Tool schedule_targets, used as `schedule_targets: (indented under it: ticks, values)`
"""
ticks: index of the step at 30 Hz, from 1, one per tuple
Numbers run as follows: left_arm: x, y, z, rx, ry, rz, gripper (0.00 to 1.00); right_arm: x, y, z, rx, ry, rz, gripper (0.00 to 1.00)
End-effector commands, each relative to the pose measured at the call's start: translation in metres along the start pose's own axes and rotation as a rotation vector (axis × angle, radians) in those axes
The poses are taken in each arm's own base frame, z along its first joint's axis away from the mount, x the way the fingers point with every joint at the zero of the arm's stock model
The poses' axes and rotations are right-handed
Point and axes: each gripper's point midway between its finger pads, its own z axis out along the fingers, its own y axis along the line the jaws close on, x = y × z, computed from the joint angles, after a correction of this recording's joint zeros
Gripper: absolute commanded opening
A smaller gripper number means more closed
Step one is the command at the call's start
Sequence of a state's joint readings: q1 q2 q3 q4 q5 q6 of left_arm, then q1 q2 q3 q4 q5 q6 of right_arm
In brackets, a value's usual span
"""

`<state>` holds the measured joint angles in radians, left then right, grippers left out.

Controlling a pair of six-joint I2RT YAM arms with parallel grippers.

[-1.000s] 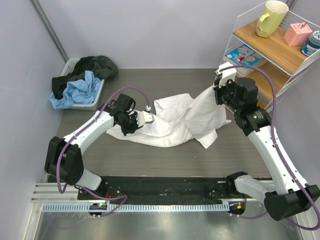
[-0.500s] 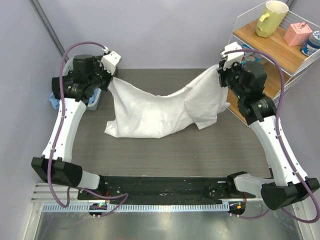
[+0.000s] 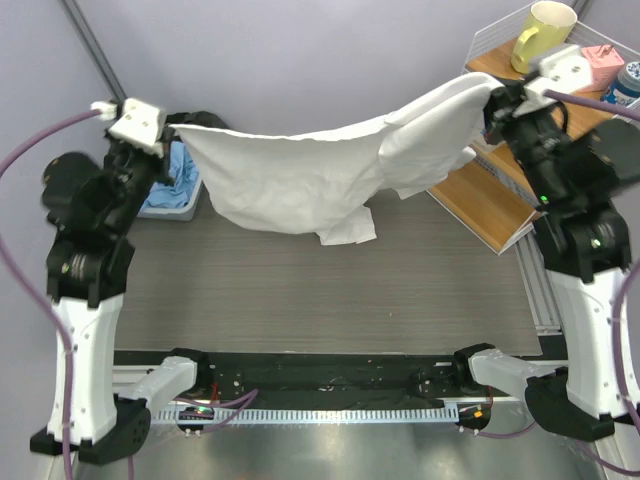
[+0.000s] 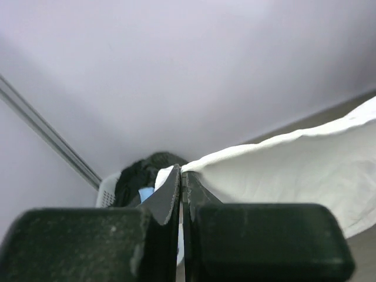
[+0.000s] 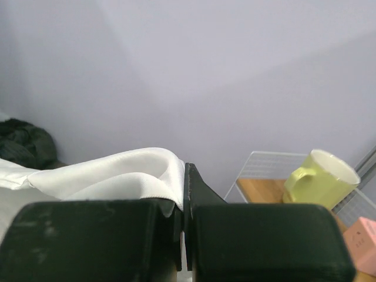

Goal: Fold and stack the long sleeve shirts
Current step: Flatten the shirt out

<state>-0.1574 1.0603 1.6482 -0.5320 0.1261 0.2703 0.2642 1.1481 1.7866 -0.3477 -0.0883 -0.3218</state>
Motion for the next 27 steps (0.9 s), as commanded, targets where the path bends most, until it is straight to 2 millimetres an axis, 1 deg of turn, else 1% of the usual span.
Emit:
schedule_targets:
  ticks: [1, 2, 3, 4, 5, 6, 7, 8, 9, 10, 11, 13, 14, 15, 16, 17, 18, 19, 20, 22, 23, 24, 25, 26, 27]
  values:
    - [-0.085, 0.021, -0.076, -0.113, -0.277, -0.025, 0.00, -0.121, -0.016, -0.080, 0.019, -0.310, -0.004, 0.01]
    - [-0.093, 0.021, -0.088, -0.119, -0.304, -0.023, 0.00, -0.145, -0.020, -0.098, 0.027, -0.368, 0.000, 0.01]
    - [-0.103, 0.023, -0.101, -0.130, -0.339, -0.025, 0.00, -0.158, -0.021, -0.110, 0.029, -0.399, 0.005, 0.01]
    - [-0.116, 0.024, -0.121, -0.139, -0.387, -0.027, 0.00, -0.170, -0.020, -0.122, 0.018, -0.432, 0.016, 0.01]
    - [-0.125, 0.024, -0.132, -0.140, -0.420, -0.034, 0.00, -0.183, -0.022, -0.132, 0.020, -0.462, 0.018, 0.01]
    - [-0.138, 0.027, -0.148, -0.158, -0.465, -0.039, 0.00, -0.206, -0.026, -0.151, 0.028, -0.525, 0.022, 0.01]
    - [-0.149, 0.029, -0.162, -0.171, -0.502, -0.043, 0.00, -0.215, -0.026, -0.155, 0.022, -0.549, 0.024, 0.01]
    - [-0.157, 0.034, -0.169, -0.195, -0.531, -0.050, 0.00, -0.238, -0.029, -0.175, 0.028, -0.616, 0.031, 0.01]
    - [-0.165, 0.037, -0.178, -0.211, -0.559, -0.053, 0.00, -0.248, -0.030, -0.180, 0.030, -0.642, 0.027, 0.01]
    - [-0.178, 0.042, -0.187, -0.230, -0.594, -0.055, 0.00, -0.252, -0.030, -0.175, 0.029, -0.652, 0.015, 0.01]
    - [-0.183, 0.045, -0.188, -0.240, -0.605, -0.061, 0.00, -0.266, -0.031, -0.185, 0.034, -0.700, 0.002, 0.01]
    - [-0.192, 0.048, -0.191, -0.248, -0.617, -0.060, 0.00, -0.266, -0.031, -0.174, 0.040, -0.702, -0.027, 0.01]
    - [-0.186, 0.049, -0.176, -0.246, -0.581, -0.049, 0.00, -0.254, -0.031, -0.153, 0.033, -0.672, -0.039, 0.01]
    - [-0.179, 0.052, -0.165, -0.255, -0.553, -0.046, 0.00, -0.245, -0.032, -0.140, 0.034, -0.647, -0.043, 0.01]
    - [-0.162, 0.050, -0.144, -0.247, -0.496, -0.038, 0.00, -0.235, -0.033, -0.126, 0.038, -0.618, -0.044, 0.01]
    - [-0.150, 0.049, -0.128, -0.241, -0.457, -0.024, 0.00, -0.207, -0.034, -0.094, 0.040, -0.545, -0.055, 0.01]
    - [-0.138, 0.049, -0.116, -0.243, -0.421, 0.004, 0.00, -0.191, -0.033, -0.078, 0.035, -0.507, -0.067, 0.01]
    - [-0.121, 0.045, -0.101, -0.229, -0.374, 0.014, 0.00, -0.174, -0.032, -0.062, 0.030, -0.470, -0.072, 0.01]
    - [-0.088, 0.038, -0.073, -0.198, -0.285, 0.031, 0.00, -0.143, -0.025, -0.038, 0.002, -0.411, -0.071, 0.01]
    - [-0.051, 0.028, -0.046, -0.162, -0.204, 0.056, 0.00, -0.101, -0.016, -0.009, -0.035, -0.325, -0.091, 0.01]
    - [-0.009, 0.016, -0.024, -0.121, -0.113, 0.064, 0.00, -0.064, -0.009, 0.010, -0.057, -0.257, -0.073, 0.01]
    - [0.007, 0.013, -0.011, -0.116, -0.094, 0.069, 0.00, -0.038, -0.002, 0.024, -0.085, -0.206, -0.076, 0.01]
    - [0.026, 0.007, -0.002, -0.092, -0.059, 0.080, 0.00, -0.017, 0.003, 0.033, -0.105, -0.166, -0.076, 0.01]
    - [0.070, -0.009, 0.013, -0.036, 0.031, 0.088, 0.00, 0.021, 0.012, 0.045, -0.123, -0.105, -0.060, 0.01]
    - [0.093, -0.015, 0.025, -0.020, 0.070, 0.095, 0.00, 0.046, 0.018, 0.053, -0.138, -0.064, -0.051, 0.01]
